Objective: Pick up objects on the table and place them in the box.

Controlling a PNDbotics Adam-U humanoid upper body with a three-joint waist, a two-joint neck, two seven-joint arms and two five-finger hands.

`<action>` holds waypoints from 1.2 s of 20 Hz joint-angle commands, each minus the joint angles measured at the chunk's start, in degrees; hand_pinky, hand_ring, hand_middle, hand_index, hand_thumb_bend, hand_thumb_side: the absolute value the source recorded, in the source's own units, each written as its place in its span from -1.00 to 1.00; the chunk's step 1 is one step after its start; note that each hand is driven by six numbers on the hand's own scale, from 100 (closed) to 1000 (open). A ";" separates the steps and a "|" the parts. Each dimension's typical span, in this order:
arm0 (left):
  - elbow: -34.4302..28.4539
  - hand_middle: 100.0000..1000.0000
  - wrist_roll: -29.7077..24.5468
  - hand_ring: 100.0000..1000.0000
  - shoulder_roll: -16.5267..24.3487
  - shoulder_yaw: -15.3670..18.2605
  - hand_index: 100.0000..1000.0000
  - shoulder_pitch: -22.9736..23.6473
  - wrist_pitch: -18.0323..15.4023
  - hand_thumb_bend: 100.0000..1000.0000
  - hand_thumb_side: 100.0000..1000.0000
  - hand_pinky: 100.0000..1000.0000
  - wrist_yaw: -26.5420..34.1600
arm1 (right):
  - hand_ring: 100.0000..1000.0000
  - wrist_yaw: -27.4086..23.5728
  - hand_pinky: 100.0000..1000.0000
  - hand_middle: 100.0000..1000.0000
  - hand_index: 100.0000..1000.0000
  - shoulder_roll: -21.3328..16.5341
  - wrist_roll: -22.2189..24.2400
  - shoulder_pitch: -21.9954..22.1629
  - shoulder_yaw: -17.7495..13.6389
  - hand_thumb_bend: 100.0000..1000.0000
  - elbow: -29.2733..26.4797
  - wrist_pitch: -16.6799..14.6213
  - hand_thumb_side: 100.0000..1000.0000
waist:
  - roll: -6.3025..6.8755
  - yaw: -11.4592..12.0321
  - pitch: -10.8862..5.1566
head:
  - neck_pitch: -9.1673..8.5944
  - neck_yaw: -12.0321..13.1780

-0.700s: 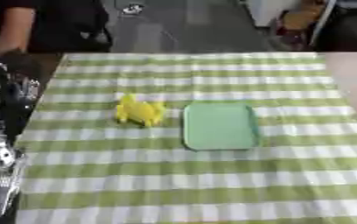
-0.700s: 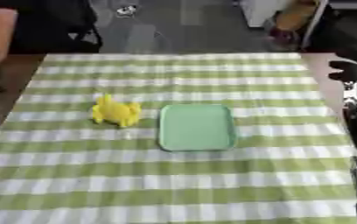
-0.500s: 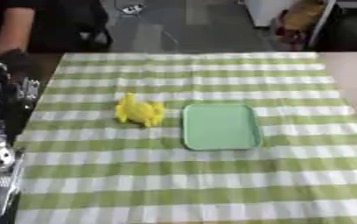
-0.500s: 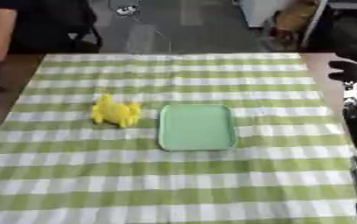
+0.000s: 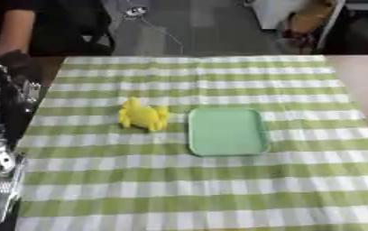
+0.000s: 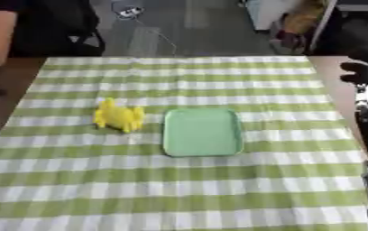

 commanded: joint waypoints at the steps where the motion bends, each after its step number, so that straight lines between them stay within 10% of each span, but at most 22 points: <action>1: -1.24 0.65 -0.07 0.38 1.27 0.19 0.56 -0.62 0.03 0.11 0.59 -0.13 -0.23 | 0.44 0.15 0.32 0.51 0.74 -1.60 -0.06 -0.84 -0.43 -1.00 -0.98 0.07 0.64 | 0.17 -0.16 -0.40 | -0.84 0.38; 3: -1.23 0.58 -0.41 0.32 1.73 0.26 0.55 -0.73 0.39 0.16 0.58 -0.12 -1.15 | 0.44 0.17 0.32 0.51 0.74 -1.62 -0.06 -0.80 -0.44 -1.00 -0.96 0.08 0.64 | 0.21 -0.17 -0.42 | -0.81 0.40; 4: -1.19 0.58 -1.30 0.33 3.12 0.35 0.55 -1.10 1.31 0.06 0.25 -0.12 -3.41 | 0.44 0.17 0.32 0.51 0.74 -1.68 -0.06 -0.77 -0.44 -1.00 -0.94 0.10 0.61 | 0.25 -0.18 -0.49 | -0.77 0.42; 7: -1.59 0.53 -10.48 0.20 11.77 -1.98 0.61 -3.36 6.01 0.62 0.46 -0.07 -15.83 | 0.44 0.17 0.32 0.51 0.74 -2.09 0.15 -0.71 -0.20 -1.00 -0.87 0.07 0.64 | 0.56 -0.47 -0.76 | -0.44 0.78; 14: -0.50 0.53 -34.58 0.21 33.62 -11.72 0.66 -11.79 7.31 0.74 0.49 -0.01 -23.02 | 0.44 0.19 0.32 0.51 0.74 -2.63 0.72 -0.24 0.34 -1.00 -0.56 -0.01 0.64 | 1.82 -1.48 -1.29 | 0.73 1.71; 24: 2.16 0.54 -38.73 0.19 35.39 -14.75 0.66 -16.00 5.07 0.70 0.48 -0.02 -20.07 | 0.44 0.11 0.32 0.51 0.74 -2.72 0.89 -0.32 0.45 -1.00 -0.44 -0.10 0.64 | 2.06 -2.03 -1.48 | 0.77 1.77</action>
